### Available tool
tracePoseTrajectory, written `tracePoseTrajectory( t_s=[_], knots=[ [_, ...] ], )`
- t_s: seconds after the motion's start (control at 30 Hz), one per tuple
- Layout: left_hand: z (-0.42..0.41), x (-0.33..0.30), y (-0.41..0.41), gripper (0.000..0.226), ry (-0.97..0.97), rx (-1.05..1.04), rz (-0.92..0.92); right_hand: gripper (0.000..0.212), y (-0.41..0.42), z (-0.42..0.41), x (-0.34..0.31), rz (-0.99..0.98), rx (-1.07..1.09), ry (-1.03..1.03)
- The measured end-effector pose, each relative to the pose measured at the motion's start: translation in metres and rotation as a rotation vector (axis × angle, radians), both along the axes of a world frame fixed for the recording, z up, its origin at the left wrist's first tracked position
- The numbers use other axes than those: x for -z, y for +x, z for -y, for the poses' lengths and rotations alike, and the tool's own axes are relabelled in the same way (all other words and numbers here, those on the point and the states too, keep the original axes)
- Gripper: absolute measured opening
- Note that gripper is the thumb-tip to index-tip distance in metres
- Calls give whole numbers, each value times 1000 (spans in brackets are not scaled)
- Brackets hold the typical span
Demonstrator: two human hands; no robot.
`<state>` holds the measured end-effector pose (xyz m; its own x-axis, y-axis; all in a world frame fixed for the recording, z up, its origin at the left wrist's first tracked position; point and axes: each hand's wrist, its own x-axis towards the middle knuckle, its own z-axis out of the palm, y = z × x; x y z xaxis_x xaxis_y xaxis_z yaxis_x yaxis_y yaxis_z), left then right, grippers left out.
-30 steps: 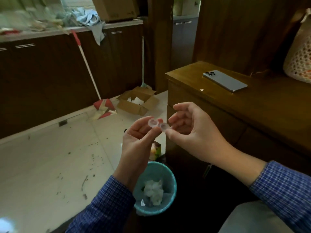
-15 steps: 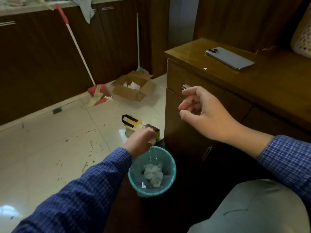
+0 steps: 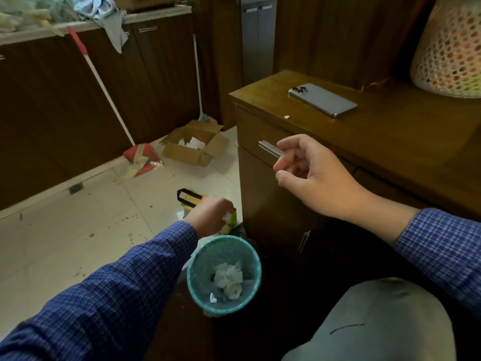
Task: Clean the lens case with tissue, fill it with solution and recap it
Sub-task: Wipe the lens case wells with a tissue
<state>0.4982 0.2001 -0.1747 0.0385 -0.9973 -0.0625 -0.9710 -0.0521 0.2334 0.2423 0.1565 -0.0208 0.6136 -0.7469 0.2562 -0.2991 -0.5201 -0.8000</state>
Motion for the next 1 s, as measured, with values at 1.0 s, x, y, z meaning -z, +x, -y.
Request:
tracePoseTrajectory(
  t_s=[1.0],
  knots=[
    [108, -203, -526, 34, 406, 527, -1353, 65, -455, -29, -56, 146, 821, 24]
  ],
)
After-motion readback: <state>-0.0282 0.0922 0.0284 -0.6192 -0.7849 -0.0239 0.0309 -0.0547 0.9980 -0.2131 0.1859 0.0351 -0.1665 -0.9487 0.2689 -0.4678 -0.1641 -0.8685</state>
